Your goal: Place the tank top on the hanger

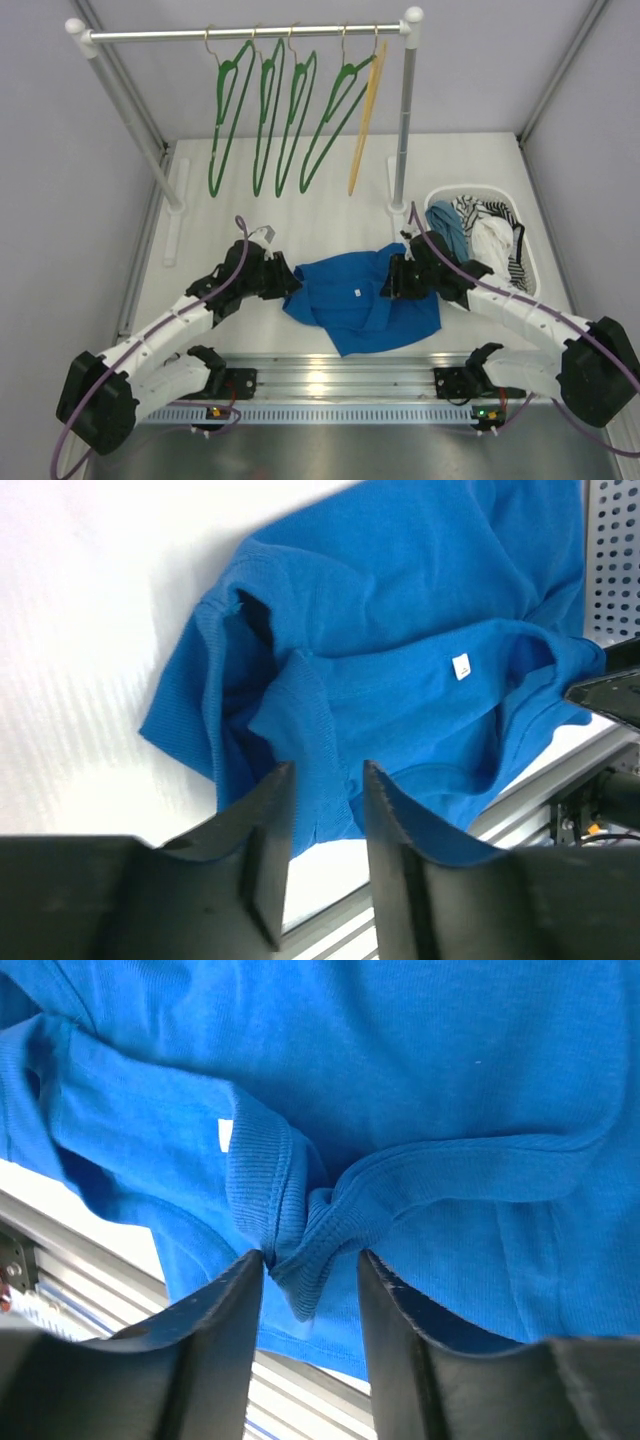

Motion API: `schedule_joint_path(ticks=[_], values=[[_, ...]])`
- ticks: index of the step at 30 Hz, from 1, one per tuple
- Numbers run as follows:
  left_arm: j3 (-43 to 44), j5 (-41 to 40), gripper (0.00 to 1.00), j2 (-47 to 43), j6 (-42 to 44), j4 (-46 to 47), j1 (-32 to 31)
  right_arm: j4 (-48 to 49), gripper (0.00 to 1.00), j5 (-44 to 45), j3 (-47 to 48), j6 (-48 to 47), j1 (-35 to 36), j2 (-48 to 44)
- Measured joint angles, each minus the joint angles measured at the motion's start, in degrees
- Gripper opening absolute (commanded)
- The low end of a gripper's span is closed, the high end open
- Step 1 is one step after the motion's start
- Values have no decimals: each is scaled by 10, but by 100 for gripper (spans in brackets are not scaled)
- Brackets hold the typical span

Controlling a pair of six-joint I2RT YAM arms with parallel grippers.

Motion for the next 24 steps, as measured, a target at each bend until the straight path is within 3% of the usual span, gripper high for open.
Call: schedule_joint_path(ticks=[5, 12, 19, 24], values=[[8, -32, 52, -39, 1, -43, 0, -21, 55, 24, 12, -8, 0, -13], [48, -49, 52, -110, 16, -132, 0, -60, 61, 49, 26, -14, 0, -62], [92, 28, 52, -181, 39, -189, 0, -90, 62, 65, 43, -16, 0, -93], [194, 97, 55, -232, 51, -197, 0, -102, 63, 73, 52, -20, 0, -99]])
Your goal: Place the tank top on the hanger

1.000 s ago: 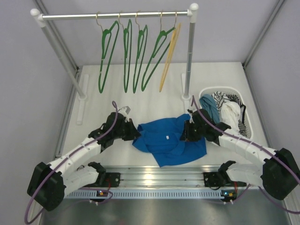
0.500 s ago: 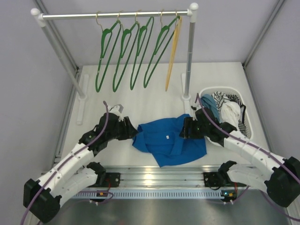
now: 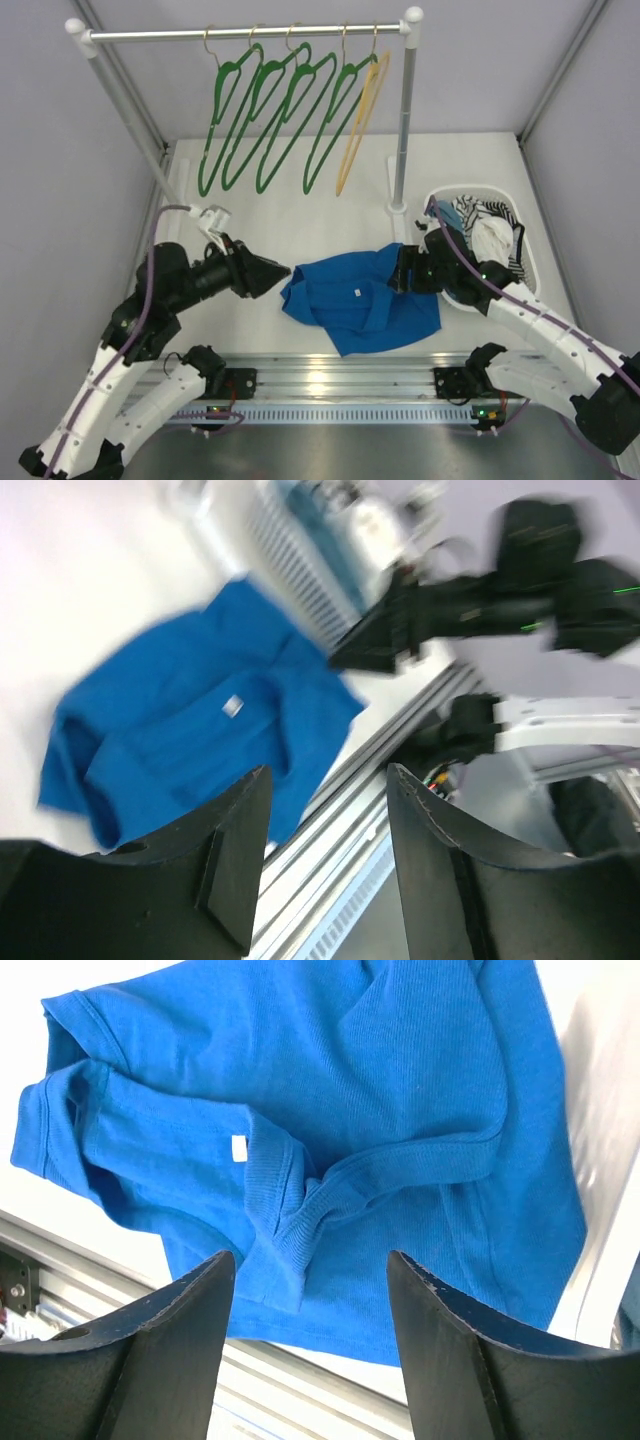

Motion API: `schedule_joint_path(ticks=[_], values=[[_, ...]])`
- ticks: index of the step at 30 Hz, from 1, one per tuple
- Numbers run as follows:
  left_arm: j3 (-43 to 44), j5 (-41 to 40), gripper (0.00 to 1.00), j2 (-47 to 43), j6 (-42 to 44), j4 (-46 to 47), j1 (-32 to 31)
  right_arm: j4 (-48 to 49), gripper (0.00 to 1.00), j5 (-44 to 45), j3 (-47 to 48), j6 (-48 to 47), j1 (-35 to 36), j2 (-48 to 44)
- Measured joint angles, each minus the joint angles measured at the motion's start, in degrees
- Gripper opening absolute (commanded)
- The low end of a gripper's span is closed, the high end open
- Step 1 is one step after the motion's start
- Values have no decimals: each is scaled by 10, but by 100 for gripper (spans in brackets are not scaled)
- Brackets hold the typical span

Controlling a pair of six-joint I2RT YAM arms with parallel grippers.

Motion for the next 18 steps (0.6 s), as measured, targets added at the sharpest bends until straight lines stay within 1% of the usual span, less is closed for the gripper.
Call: schedule_joint_path(ticks=[4, 5, 6, 8, 11, 15, 18], values=[[129, 24, 55, 6, 12, 29, 0, -1, 64, 3, 7, -5, 0, 0], [171, 21, 62, 16, 22, 38, 0, 0, 64, 4, 8, -5, 0, 0], [201, 7, 63, 26, 30, 45, -1, 2, 64, 3, 8, -6, 0, 0], [261, -41, 63, 50, 52, 65, -1, 1, 65, 4, 8, -9, 0, 1], [341, -150, 63, 105, 94, 75, -1, 1, 66, 8, 8, -11, 0, 3], [450, -289, 63, 223, 163, 85, -1, 0, 66, 9, 15, -17, 0, 13], [510, -361, 66, 308, 213, 90, 0, 2, 65, 10, 19, -21, 0, 20]])
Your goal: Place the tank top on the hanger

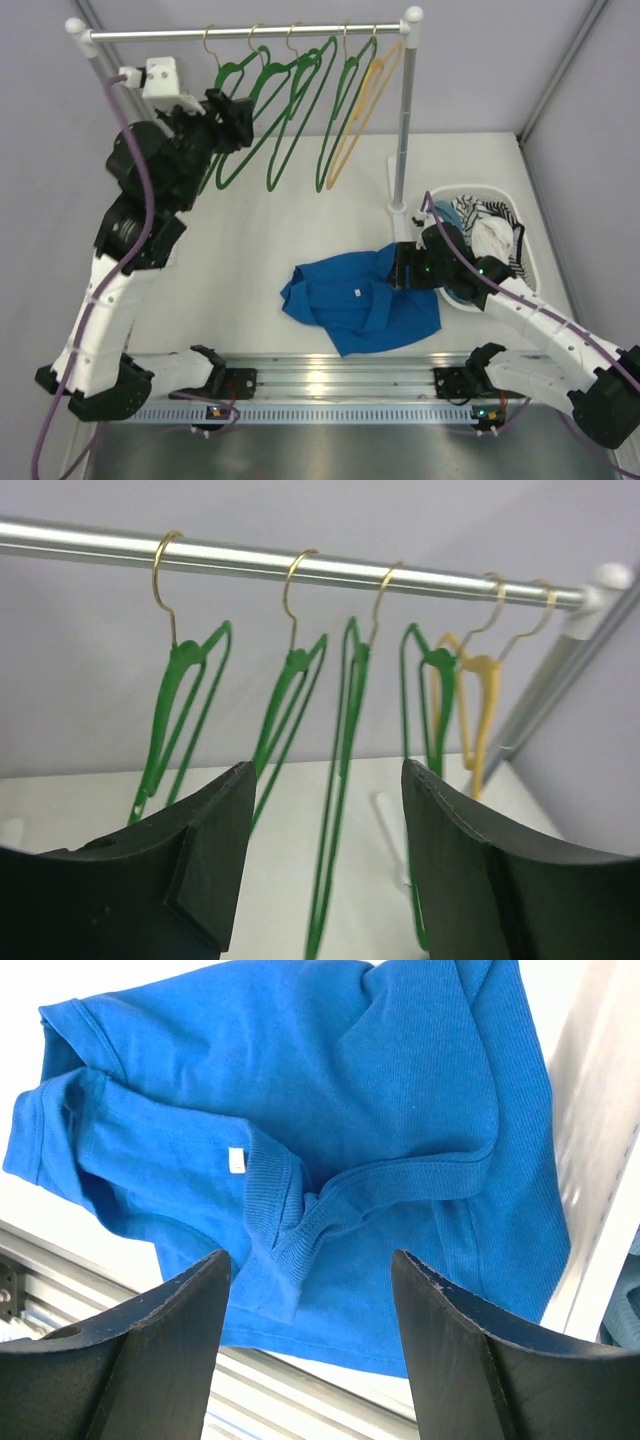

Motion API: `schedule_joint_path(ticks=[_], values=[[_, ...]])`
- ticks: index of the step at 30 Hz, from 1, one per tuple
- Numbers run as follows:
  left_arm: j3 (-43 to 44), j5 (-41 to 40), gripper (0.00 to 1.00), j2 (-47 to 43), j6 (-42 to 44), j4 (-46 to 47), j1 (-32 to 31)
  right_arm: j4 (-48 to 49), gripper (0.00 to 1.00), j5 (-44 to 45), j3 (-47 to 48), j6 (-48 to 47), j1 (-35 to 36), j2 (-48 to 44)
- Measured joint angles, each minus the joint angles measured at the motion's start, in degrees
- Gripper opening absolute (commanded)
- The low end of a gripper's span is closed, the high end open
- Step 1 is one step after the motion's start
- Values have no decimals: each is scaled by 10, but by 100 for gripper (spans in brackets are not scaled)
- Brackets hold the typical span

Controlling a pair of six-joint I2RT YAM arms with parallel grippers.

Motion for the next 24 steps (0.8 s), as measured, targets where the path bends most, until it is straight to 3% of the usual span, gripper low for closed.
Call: schedule_joint_path(ticks=[3, 7, 14, 24], values=[[57, -38, 66, 82, 37, -21, 12, -4, 65, 0, 7, -6, 0, 5], [107, -22, 66, 146, 52, -54, 70, -3, 65, -3, 11, -13, 0, 8], [118, 95, 66, 152, 51, -85, 209, -3, 65, -14, 11, -21, 0, 8], [109, 224, 58, 169, 54, -97, 264, -2, 62, -24, 10, -23, 0, 7]])
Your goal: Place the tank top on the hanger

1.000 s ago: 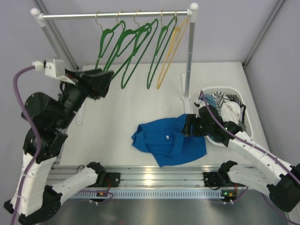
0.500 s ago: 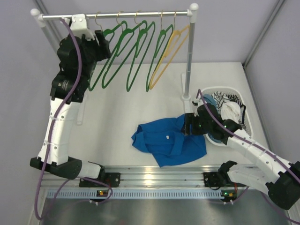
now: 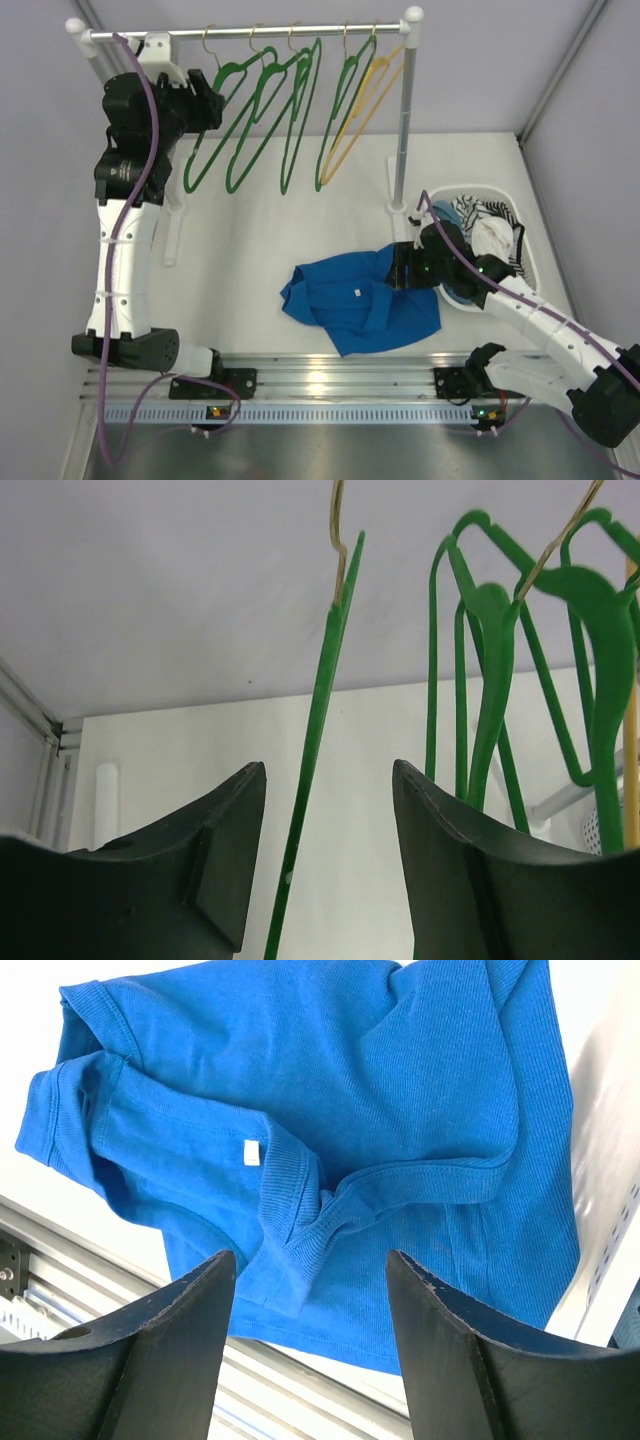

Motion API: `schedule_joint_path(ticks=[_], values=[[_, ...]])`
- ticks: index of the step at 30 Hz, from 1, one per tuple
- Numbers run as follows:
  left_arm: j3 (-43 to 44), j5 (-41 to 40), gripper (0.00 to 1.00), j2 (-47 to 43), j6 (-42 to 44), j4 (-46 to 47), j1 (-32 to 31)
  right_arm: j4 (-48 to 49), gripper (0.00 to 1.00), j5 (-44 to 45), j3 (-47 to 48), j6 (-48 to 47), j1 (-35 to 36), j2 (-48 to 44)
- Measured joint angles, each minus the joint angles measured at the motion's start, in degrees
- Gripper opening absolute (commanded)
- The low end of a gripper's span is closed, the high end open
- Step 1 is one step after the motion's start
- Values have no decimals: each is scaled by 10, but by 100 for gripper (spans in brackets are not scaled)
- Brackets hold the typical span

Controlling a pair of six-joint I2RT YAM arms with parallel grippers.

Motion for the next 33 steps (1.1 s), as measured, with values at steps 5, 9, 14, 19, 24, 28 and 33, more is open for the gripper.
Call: schedule_joint_path(ticks=[5, 9, 14, 19, 24, 28, 33], values=[[-35, 27, 51, 11, 9, -4, 0, 1, 61, -3, -1, 0, 0, -6], [-56, 32, 45, 19, 13, -6, 0, 3, 59, -4, -1, 0, 0, -10], [-64, 33, 37, 19, 16, -7, 0, 3, 58, -5, -9, 0, 0, -12], [-68, 30, 12, 18, 20, -6, 0, 4, 56, -5, -10, 0, 0, -13], [-69, 28, 0, 18, 25, -6, 0, 4, 54, -5, -10, 0, 0, -13], [-66, 22, 0, 18, 24, -7, 0, 4, 53, -5, -10, -1, 0, -14], [-50, 10, 0, 16, 24, -3, 0, 4, 53, -5, -10, -5, 0, -15]])
